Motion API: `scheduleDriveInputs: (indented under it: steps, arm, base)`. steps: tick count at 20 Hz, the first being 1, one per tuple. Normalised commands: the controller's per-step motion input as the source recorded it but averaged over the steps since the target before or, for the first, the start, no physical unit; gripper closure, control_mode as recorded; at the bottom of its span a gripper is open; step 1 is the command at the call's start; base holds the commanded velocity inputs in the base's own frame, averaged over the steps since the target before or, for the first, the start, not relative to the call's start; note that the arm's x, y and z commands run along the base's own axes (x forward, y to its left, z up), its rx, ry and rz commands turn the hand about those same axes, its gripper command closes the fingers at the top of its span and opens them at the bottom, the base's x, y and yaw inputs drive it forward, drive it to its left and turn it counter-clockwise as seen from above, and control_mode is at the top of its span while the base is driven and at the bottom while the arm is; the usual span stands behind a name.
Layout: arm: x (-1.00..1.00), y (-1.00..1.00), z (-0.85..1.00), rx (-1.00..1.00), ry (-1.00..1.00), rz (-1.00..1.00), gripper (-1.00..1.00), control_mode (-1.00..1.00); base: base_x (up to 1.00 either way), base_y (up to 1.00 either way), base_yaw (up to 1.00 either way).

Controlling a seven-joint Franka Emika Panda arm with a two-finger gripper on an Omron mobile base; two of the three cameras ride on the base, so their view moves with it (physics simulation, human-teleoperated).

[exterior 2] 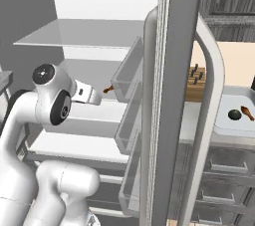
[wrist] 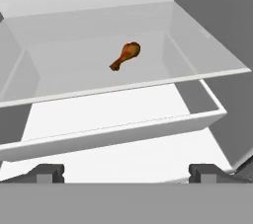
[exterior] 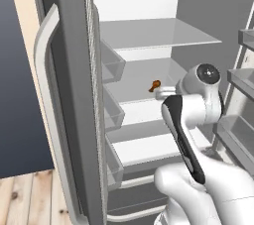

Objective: Place one squash and one chicken drumstick in each tupperware on the nearby counter, to pack two identical lunches.

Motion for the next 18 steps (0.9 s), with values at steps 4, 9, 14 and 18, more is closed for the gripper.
scheduleDriveInputs:
  steps: [4,9,14,18]
  arm:
    - [0.65,0.00,0.00,0.00,0.09,0.00,-1.00,-1.00]
    - [0.58,0.00,-0.12,0.00,0.09,0.00,-1.00,-1.00]
    - [0.31,0.00,-0.43,0.00,0.01,0.00,-1.00,-1.00]
    - [0.30,0.00,-0.33,0.00,0.00,0.00,-1.00,-1.00]
  base:
    - [0.00,0.00,0.00]
    - [0.00,0.00,0.00]
    - [0.00,0.00,0.00]
    - [0.00,0.00,0.00]
